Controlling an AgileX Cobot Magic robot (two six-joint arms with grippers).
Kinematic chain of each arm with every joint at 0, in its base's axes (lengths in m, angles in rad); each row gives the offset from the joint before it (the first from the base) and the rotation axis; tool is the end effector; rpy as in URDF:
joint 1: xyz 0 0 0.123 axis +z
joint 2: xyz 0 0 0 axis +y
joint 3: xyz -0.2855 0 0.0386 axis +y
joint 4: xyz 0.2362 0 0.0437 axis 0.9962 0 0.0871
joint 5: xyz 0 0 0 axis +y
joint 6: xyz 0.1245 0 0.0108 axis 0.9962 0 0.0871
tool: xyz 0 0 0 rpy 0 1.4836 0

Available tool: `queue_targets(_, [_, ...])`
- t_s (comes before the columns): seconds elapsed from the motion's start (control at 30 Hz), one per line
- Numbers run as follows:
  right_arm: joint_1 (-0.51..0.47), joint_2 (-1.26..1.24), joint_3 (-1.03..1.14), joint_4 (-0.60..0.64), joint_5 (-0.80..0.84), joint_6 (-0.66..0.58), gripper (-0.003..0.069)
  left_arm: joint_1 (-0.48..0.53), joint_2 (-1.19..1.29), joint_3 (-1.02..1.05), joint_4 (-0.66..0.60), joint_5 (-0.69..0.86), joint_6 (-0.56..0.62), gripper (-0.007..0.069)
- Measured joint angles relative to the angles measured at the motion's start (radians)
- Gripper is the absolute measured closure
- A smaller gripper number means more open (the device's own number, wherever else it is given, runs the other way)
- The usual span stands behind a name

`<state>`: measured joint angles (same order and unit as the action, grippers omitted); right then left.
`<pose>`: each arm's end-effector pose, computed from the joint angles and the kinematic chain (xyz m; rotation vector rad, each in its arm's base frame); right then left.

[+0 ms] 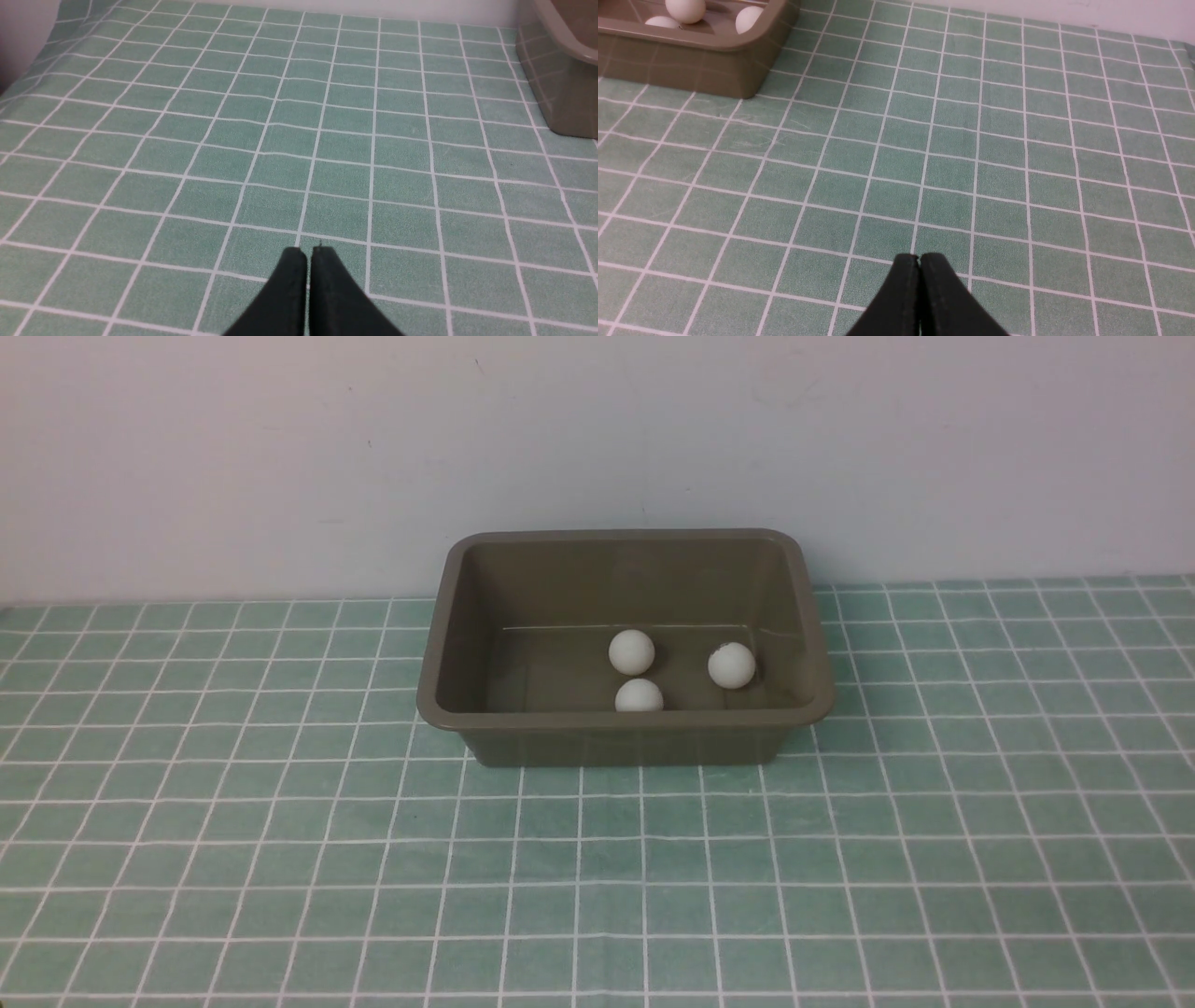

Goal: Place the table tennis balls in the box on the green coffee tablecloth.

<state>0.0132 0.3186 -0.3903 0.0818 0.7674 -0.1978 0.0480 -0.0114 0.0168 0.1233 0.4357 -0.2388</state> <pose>0.0758 0.0081 0.2384 -0.1975 2.1675 -0.0098 0.0673 0.0097 0.1578 -0.2025 1.9106 -0.0031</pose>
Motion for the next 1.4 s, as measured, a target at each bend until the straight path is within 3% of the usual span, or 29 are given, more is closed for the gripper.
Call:
queue_targets(0.5, [-0.004,-0.007,0.005,0.000,-0.032,-0.003,0.0676,0.000,0.000,0.001,0.002,-0.003,0.000,0.0629])
queue_targets(0.83, [-0.018,-0.277,0.282,0.029,-0.301,0.002,0.0676,0.000,0.000,0.001,0.001,-0.004,0.000,0.0629])
queue_targets(1.0, [-0.018,-0.329,0.401,0.029,-0.319,0.003,0.0676,0.000,0.000,0.001,0.002,-0.004,0.000,0.0629])
queue_targets(1.4, [-0.018,-0.331,0.408,0.042,-0.361,0.003,0.0676,0.000,0.000,0.001,0.003,-0.004,0.000,0.0629])
